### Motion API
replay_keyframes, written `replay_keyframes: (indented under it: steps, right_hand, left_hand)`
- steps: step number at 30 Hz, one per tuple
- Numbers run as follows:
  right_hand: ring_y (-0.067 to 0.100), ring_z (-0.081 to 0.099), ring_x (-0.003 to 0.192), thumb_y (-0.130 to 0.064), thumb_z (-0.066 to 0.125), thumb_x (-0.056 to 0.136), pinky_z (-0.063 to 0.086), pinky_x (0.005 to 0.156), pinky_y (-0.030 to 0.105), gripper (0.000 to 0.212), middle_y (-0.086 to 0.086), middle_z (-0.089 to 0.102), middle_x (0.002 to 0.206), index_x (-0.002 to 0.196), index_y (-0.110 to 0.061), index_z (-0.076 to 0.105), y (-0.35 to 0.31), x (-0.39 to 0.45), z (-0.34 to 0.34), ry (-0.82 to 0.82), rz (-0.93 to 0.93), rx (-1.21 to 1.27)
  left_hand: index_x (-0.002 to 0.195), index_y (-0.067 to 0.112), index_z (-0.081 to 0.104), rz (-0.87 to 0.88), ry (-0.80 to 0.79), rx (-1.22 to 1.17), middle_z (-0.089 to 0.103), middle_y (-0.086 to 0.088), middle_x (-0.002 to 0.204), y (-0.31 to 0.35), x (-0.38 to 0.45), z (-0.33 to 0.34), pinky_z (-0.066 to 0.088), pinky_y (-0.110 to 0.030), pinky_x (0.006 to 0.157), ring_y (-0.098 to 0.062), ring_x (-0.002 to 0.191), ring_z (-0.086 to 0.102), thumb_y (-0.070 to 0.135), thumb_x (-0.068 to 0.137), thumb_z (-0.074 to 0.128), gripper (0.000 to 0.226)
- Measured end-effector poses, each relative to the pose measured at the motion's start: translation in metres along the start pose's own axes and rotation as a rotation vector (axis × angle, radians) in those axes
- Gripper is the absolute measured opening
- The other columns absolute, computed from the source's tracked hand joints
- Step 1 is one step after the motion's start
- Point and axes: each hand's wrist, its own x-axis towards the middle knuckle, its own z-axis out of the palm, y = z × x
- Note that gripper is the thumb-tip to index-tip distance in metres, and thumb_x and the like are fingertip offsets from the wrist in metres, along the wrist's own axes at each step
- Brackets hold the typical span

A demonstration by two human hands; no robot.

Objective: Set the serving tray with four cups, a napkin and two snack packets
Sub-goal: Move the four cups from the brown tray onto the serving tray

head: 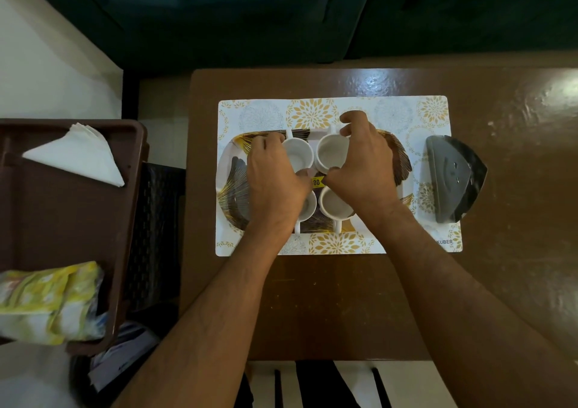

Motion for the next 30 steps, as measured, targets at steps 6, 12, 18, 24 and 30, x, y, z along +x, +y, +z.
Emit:
replay_keyframes:
  steps: [6,12,18,24,30]
  right_hand:
    - [0.034,0.061,0.118,-0.015,0.089,0.068,0.040,0.086,0.034,0.084,0.014,0.063,0.129,0.140,-0.010,0.047,0.002,-0.002,0.005,0.020,0.003,-0.016]
    - [0.036,0.061,0.117,-0.007,0.081,0.072,0.046,0.090,0.040,0.073,0.016,0.064,0.128,0.138,-0.007,0.049,0.003,-0.006,0.010,0.081,-0.028,-0.043]
    - [0.035,0.061,0.118,-0.008,0.082,0.072,0.039,0.089,0.032,0.075,0.016,0.065,0.128,0.139,-0.007,0.048,0.006,-0.006,0.013,0.101,-0.043,-0.043]
    - [0.033,0.058,0.124,-0.017,0.081,0.076,0.039,0.095,0.029,0.076,0.016,0.061,0.134,0.144,-0.005,0.048,0.010,-0.018,0.013,0.143,-0.023,-0.004]
    - [0.032,0.057,0.125,-0.025,0.079,0.079,0.052,0.100,0.045,0.067,0.015,0.059,0.134,0.136,-0.004,0.053,0.019,-0.063,0.016,0.213,0.009,0.040]
  left_hand:
    - [0.137,0.014,0.059,0.008,0.015,-0.024,0.059,-0.005,0.136,-0.001,-0.002,0.000,0.027,-0.019,0.087,-0.023,0.127,0.057,0.032,0.077,0.091,0.070]
    - [0.141,0.013,0.058,0.030,0.024,-0.016,0.058,-0.005,0.140,-0.002,0.000,0.002,0.040,-0.025,0.095,-0.024,0.131,0.056,0.027,0.078,0.091,0.073]
    - [0.141,0.014,0.057,0.033,0.017,-0.020,0.058,-0.004,0.140,-0.005,0.000,0.003,0.032,-0.022,0.092,-0.023,0.132,0.055,0.028,0.078,0.091,0.074]
    - [0.143,0.012,0.055,0.000,0.061,-0.110,0.058,-0.005,0.142,-0.009,-0.013,0.000,0.044,-0.029,0.102,-0.023,0.135,0.054,0.030,0.079,0.090,0.075]
    - [0.142,0.009,0.053,-0.063,0.122,-0.176,0.059,-0.007,0.136,-0.025,-0.058,0.007,0.057,-0.043,0.101,-0.025,0.127,0.060,0.029,0.080,0.083,0.071]
